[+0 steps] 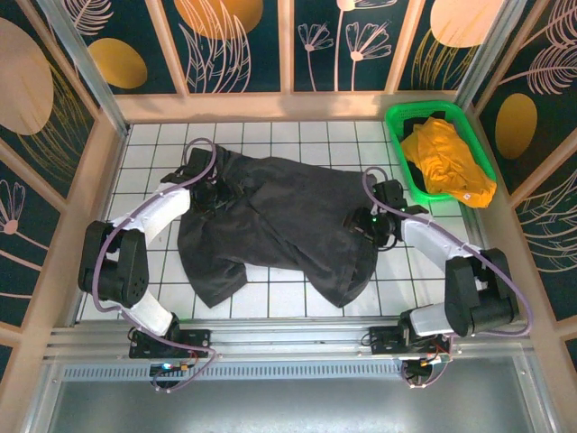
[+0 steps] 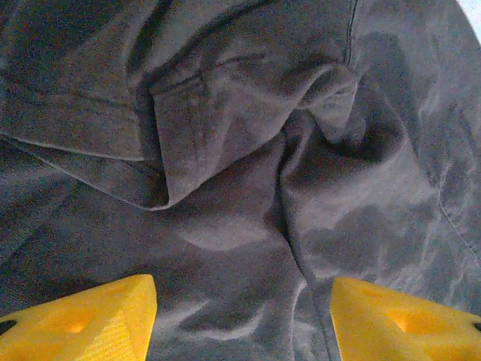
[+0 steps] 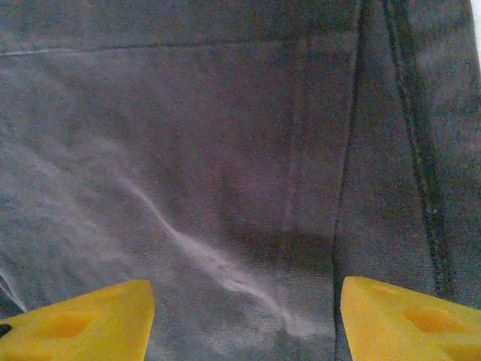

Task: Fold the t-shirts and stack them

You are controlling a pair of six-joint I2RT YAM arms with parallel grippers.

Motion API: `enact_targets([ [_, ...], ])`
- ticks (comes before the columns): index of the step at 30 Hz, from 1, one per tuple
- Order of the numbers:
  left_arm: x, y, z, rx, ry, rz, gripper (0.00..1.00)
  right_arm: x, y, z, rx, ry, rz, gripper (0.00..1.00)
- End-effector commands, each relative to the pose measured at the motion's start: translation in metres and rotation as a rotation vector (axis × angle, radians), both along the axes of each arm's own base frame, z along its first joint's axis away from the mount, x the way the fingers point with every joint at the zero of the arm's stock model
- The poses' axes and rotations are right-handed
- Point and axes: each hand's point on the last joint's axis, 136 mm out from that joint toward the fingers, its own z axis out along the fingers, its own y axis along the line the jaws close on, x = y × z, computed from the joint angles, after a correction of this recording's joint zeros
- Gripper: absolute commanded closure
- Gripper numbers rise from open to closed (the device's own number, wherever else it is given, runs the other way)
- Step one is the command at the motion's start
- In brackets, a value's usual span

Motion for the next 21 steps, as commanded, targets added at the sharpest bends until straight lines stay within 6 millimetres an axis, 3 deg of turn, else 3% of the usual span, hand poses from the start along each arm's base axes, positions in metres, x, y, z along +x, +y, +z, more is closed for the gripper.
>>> enact_targets([
  [1,-0.002,-0.007,-0.005,-0.028,0.008,-0.016,0.37,0.001,0.006,-0.01,0.1,0.051,-0.044,0.33],
  [10,-0.003,-0.006,-0.002,-0.025,-0.001,-0.021,0.37,-0.006,0.005,-0.024,0.111,0.109,-0.076,0.41],
  [14,-0.006,-0.004,-0.002,-0.018,-0.006,-0.022,0.37,0.0,0.007,-0.022,0.112,0.106,-0.084,0.59],
  [18,-0.006,-0.002,0.001,-0.008,-0.014,-0.02,0.37,0.008,0.001,-0.014,0.089,0.077,-0.109,0.91],
  [21,-0.004,0.0,0.004,-0.001,-0.022,-0.015,0.38,0.019,-0.005,0.002,0.066,0.029,-0.134,1.0],
])
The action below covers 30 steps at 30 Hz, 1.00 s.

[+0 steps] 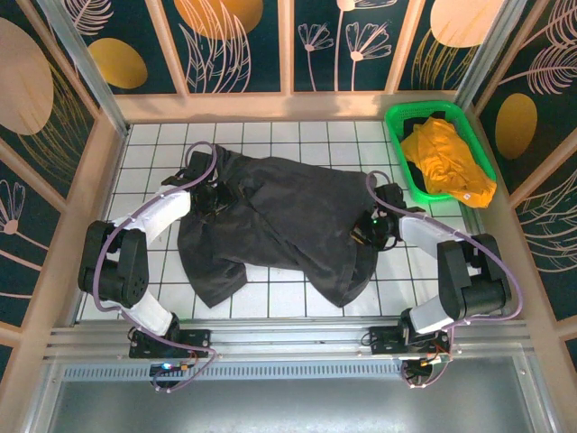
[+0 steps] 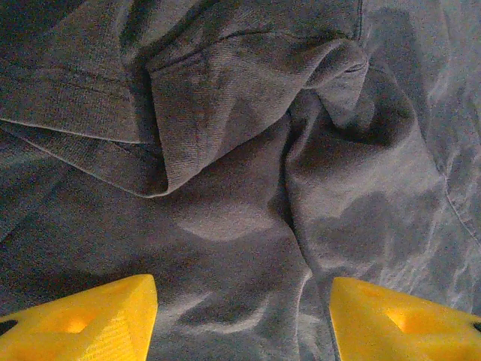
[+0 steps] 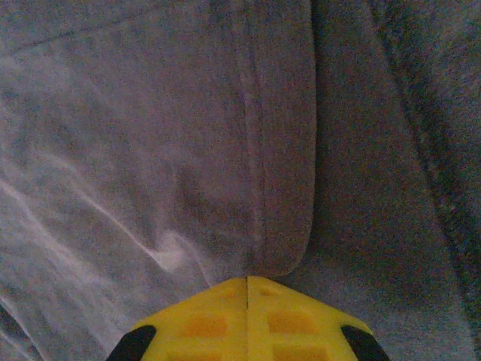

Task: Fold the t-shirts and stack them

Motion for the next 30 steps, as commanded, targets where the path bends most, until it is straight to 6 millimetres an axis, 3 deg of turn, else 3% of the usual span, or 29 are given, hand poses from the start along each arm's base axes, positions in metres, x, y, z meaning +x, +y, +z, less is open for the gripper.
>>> enact_targets([
  [1,0.001,0.002,0.011,0.015,-0.038,-0.004,0.38,0.021,-0.009,0.029,-0.028,-0.085,-0.045,1.0],
  [9,0.005,0.012,0.013,0.071,-0.052,0.026,0.38,0.074,-0.016,0.106,-0.066,-0.269,-0.076,1.0],
  [12,0.008,0.015,0.015,0.087,-0.062,0.036,0.38,0.103,-0.023,0.136,-0.085,-0.332,-0.095,1.0],
  [15,0.011,0.018,0.019,0.099,-0.072,0.044,0.38,0.13,-0.032,0.154,-0.1,-0.373,-0.119,1.0],
  [17,0.013,0.019,0.021,0.109,-0.079,0.048,0.38,0.147,-0.04,0.16,-0.106,-0.392,-0.139,1.0],
  [23,0.015,0.022,0.028,0.124,-0.091,0.055,0.37,0.192,-0.06,0.152,-0.138,-0.39,-0.173,1.0],
  [30,0.011,0.029,0.033,0.156,-0.096,0.07,0.37,0.226,-0.084,0.141,-0.183,-0.379,-0.211,1.0],
])
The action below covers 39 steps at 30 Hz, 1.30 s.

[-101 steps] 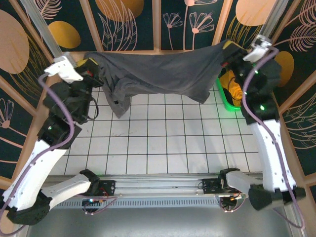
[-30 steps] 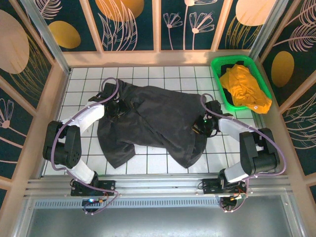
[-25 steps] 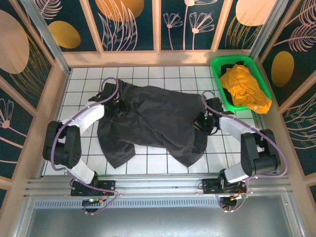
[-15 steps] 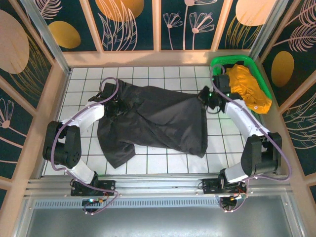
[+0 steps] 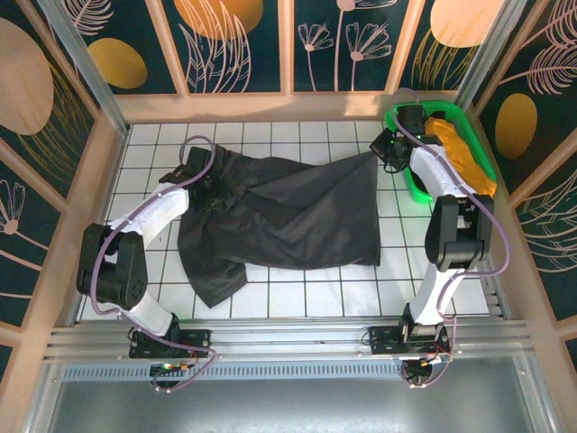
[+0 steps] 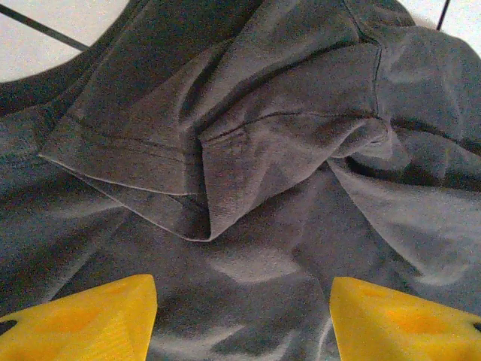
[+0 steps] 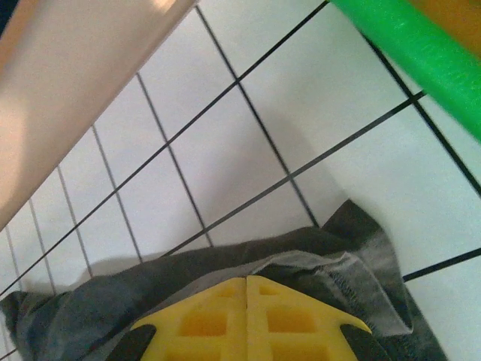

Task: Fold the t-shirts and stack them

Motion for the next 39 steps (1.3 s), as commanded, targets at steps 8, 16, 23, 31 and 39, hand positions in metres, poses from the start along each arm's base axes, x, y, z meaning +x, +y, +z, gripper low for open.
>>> enact_targets([
  [8,-0.006,0.009,0.014,0.051,-0.016,0.005,0.36,0.03,-0.011,-0.017,-0.024,0.059,0.026,0.97],
  [16,-0.017,0.019,0.003,0.1,0.035,0.02,0.35,-0.055,-0.042,0.003,-0.094,0.101,-0.178,0.56],
  [23,-0.041,0.02,-0.022,0.088,0.114,0.015,0.34,-0.216,0.002,-0.053,0.204,0.378,-0.263,0.57],
  [31,-0.075,0.021,-0.066,0.077,0.251,0.0,0.38,-0.245,0.001,-0.083,0.199,0.442,-0.216,0.63],
  [39,-0.09,0.029,-0.08,0.107,0.297,-0.006,0.45,-0.248,-0.011,-0.12,0.061,0.514,-0.139,0.69],
])
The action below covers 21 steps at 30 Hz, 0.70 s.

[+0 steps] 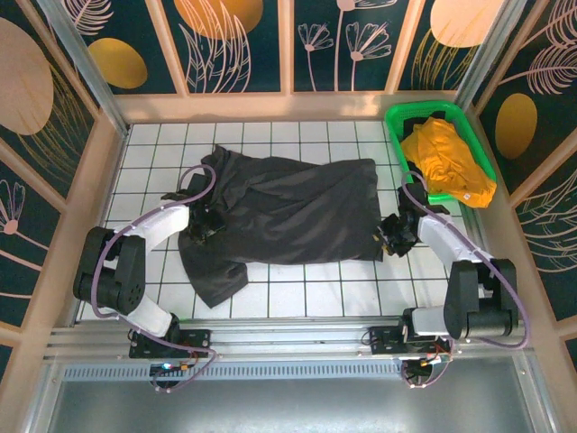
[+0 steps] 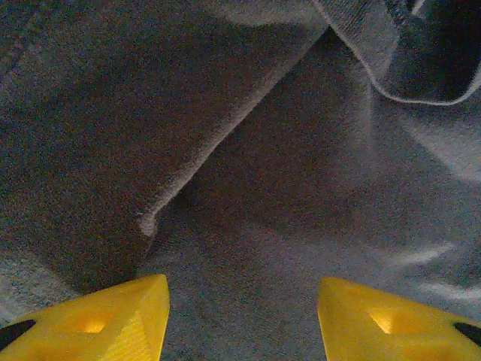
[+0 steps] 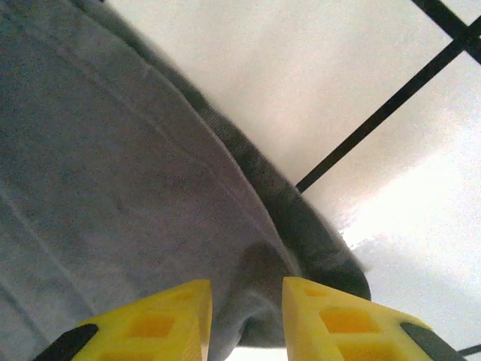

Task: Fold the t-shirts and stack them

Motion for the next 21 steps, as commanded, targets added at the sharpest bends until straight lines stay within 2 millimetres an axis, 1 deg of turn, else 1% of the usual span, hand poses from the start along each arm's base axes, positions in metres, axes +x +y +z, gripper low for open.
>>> enact_targets([
  [1,-0.011,0.003,-0.01,0.016,0.047,-0.013,0.46,-0.005,-0.013,-0.008,-0.082,0.017,0.042,0.69],
  [5,-0.014,0.006,-0.013,0.022,0.058,-0.01,0.47,-0.006,-0.02,-0.002,-0.128,-0.007,0.042,0.68],
  [7,-0.015,0.008,-0.013,0.031,0.059,-0.005,0.47,-0.011,-0.019,-0.007,-0.121,0.008,0.049,0.67],
  [10,-0.015,0.011,-0.012,0.04,0.057,0.005,0.49,-0.014,-0.011,-0.019,-0.091,0.021,0.064,0.66],
  [12,-0.015,0.013,-0.012,0.044,0.054,0.009,0.5,-0.012,-0.008,-0.022,-0.079,0.011,0.064,0.66],
  [14,-0.017,0.016,-0.014,0.048,0.06,0.018,0.53,-0.004,-0.01,-0.022,-0.088,-0.014,0.055,0.74],
  [17,-0.021,0.023,-0.018,0.058,0.071,0.039,0.56,0.008,-0.02,-0.016,-0.152,-0.041,0.042,0.93],
  [18,-0.022,0.025,-0.019,0.06,0.071,0.047,0.56,0.012,-0.024,-0.012,-0.178,-0.049,0.038,0.97],
  [19,-0.023,0.028,-0.02,0.065,0.07,0.054,0.56,0.016,-0.03,-0.007,-0.21,-0.062,0.032,1.0],
  [21,-0.022,0.033,-0.021,0.078,0.067,0.063,0.57,0.021,-0.037,0.002,-0.244,-0.079,0.021,1.0],
])
